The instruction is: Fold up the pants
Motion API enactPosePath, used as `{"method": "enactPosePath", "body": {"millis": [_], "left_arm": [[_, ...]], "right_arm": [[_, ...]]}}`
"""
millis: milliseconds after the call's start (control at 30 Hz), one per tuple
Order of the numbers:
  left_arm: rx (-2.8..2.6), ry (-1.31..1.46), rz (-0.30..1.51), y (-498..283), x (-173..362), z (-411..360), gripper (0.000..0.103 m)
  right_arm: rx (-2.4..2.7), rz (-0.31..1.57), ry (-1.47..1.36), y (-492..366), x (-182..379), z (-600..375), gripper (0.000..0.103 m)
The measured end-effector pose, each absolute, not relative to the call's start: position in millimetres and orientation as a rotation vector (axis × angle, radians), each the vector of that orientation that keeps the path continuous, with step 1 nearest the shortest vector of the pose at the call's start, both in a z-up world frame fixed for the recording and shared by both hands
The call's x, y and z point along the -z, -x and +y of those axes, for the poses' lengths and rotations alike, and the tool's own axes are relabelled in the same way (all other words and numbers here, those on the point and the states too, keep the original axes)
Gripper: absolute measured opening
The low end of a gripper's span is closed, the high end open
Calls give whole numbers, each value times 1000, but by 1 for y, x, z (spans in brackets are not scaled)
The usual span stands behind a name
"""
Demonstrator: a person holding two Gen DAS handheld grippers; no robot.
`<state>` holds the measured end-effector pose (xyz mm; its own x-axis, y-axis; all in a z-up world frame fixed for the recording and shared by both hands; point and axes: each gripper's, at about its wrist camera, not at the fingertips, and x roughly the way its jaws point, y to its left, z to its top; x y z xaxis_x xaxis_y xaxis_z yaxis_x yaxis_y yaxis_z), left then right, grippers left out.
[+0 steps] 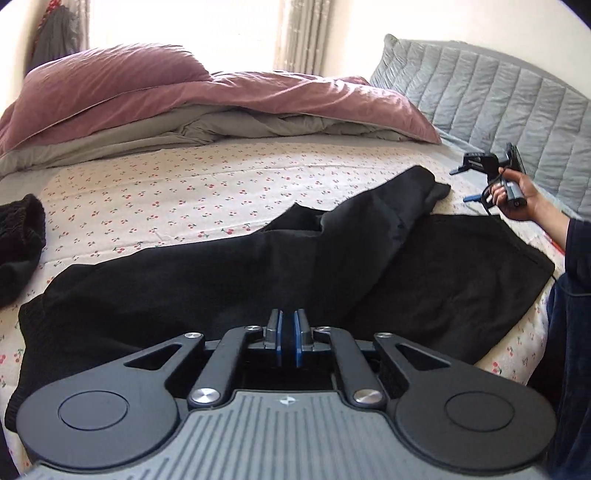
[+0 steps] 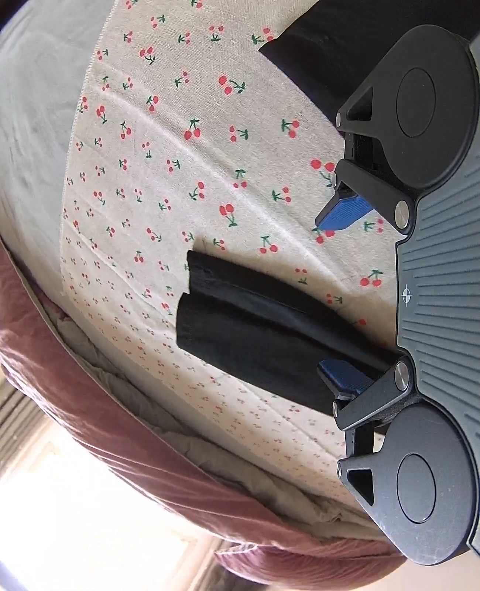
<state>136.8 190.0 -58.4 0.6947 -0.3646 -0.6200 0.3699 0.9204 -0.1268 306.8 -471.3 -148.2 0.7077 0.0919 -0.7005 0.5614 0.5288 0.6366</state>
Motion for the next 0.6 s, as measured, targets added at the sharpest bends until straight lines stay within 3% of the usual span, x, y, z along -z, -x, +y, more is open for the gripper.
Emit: {"method": "enactPosePath", "body": {"millis": [33, 67, 100, 133, 167, 333, 400, 533, 600], "left_arm": [[372, 45, 684, -137, 57, 199, 11], [316, 99, 685, -138, 58, 208, 27], [255, 155, 697, -141, 59, 217, 35], [182, 217, 715, -146, 63, 227, 52], [69, 303, 735, -150, 68, 241, 61], [-145, 610, 741, -153, 93, 285, 61], [-178, 636, 746, -151, 99, 287, 61], [-192, 653, 737, -147, 104, 288, 61], [-218, 660, 738, -150, 110, 292, 61]], "right_arm": [[322, 736, -1020, -311, 150, -477, 79], [329, 711, -1045, -319, 153, -484, 78], [333, 697, -1052, -327, 155, -487, 76], [333, 694, -1040, -336, 156, -489, 75], [335, 701, -1015, -347, 157, -488, 74], [325, 724, -851, -394, 157, -478, 60], [370, 783, -806, -409, 165, -480, 54], [353, 720, -821, -415, 157, -489, 46], [363, 781, -791, -424, 166, -486, 32]]}}
